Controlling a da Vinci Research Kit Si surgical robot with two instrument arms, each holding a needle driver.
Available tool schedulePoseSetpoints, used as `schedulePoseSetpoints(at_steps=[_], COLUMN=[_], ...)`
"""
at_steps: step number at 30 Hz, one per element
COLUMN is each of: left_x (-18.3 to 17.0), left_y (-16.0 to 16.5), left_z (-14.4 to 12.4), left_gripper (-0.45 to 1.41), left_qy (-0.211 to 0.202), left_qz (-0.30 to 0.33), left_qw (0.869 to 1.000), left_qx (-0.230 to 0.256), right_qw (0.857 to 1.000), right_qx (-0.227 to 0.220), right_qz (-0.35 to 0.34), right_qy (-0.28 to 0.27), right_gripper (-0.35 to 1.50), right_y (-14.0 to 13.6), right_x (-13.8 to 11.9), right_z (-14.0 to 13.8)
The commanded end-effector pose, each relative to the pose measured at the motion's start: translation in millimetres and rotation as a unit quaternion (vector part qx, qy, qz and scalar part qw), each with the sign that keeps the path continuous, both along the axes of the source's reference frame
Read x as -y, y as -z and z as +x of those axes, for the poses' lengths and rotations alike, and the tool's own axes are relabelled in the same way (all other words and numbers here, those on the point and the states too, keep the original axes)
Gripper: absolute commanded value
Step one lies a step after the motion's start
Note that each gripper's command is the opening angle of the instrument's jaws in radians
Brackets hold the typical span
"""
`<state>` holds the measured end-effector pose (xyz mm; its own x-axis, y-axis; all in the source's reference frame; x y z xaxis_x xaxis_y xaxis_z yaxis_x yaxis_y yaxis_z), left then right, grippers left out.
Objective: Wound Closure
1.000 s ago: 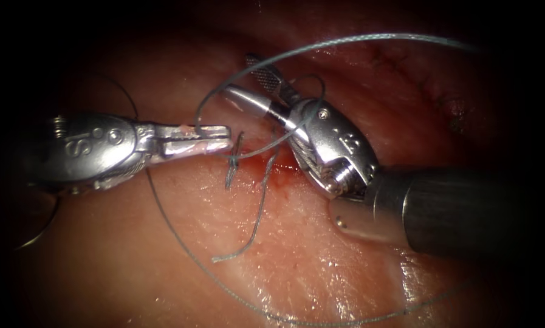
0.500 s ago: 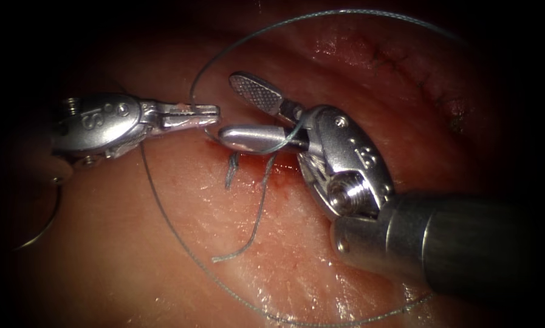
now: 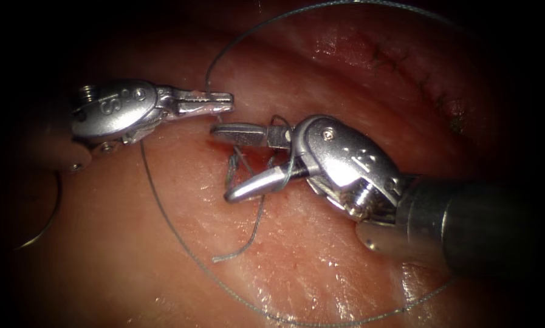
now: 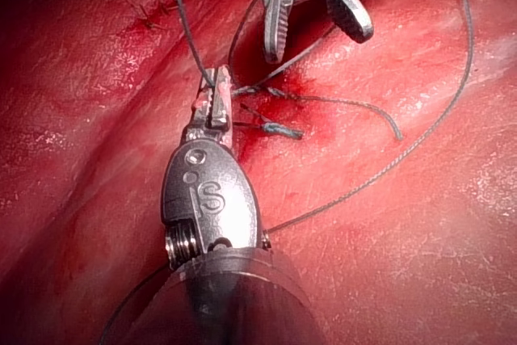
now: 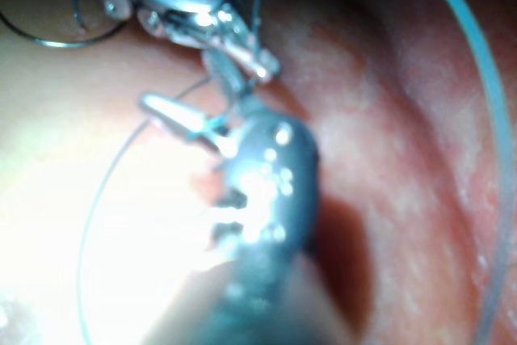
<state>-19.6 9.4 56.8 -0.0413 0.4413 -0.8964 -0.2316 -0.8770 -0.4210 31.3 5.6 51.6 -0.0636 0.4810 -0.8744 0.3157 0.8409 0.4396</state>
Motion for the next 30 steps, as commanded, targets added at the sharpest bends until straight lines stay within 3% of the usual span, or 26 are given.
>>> schedulePoseSetpoints(at_steps=[1,5,7,11,17,28,30], left_x=[0.7,1.1,1.2,1.3,1.7,2.1,2.3], left_y=[-0.7,-0.3,-0.3,-0.1,0.5,1.6,1.9], left_z=[-0.6,-1.0,-1.1,-1.8,-2.1,-1.9,-1.8], left_gripper=[-0.45,-0.45,-0.45,-0.45,-0.45,-0.45,-0.45], left_qy=[-0.004,-0.008,-0.01,-0.02,-0.039,-0.046,-0.047], left_qz=[0.001,0.001,0.001,0.003,0.009,0.013,0.014], left_qw=[1.0,1.0,1.0,1.0,0.999,0.999,0.999], left_qx=[0.002,0.003,0.003,0.001,-0.011,-0.014,-0.014], right_qw=[1.0,0.994,0.993,0.982,0.956,0.929,0.914], right_qx=[0.007,0.031,0.035,0.055,0.095,0.198,0.227], right_qz=[-0.007,-0.032,-0.036,-0.062,-0.096,-0.14,-0.156], right_qy=[0.025,0.101,0.111,0.172,0.262,0.28,0.298], right_gripper=[0.79,0.78,0.78,0.93,0.76,0.69,0.67], right_y=[-0.6,-0.3,-0.2,0.5,0.2,-2.4,-3.2], right_x=[0.2,0.4,0.4,2.8,5.6,5.7,6.6], right_z=[0.5,0.7,0.9,1.9,2.5,4.7,5.5])
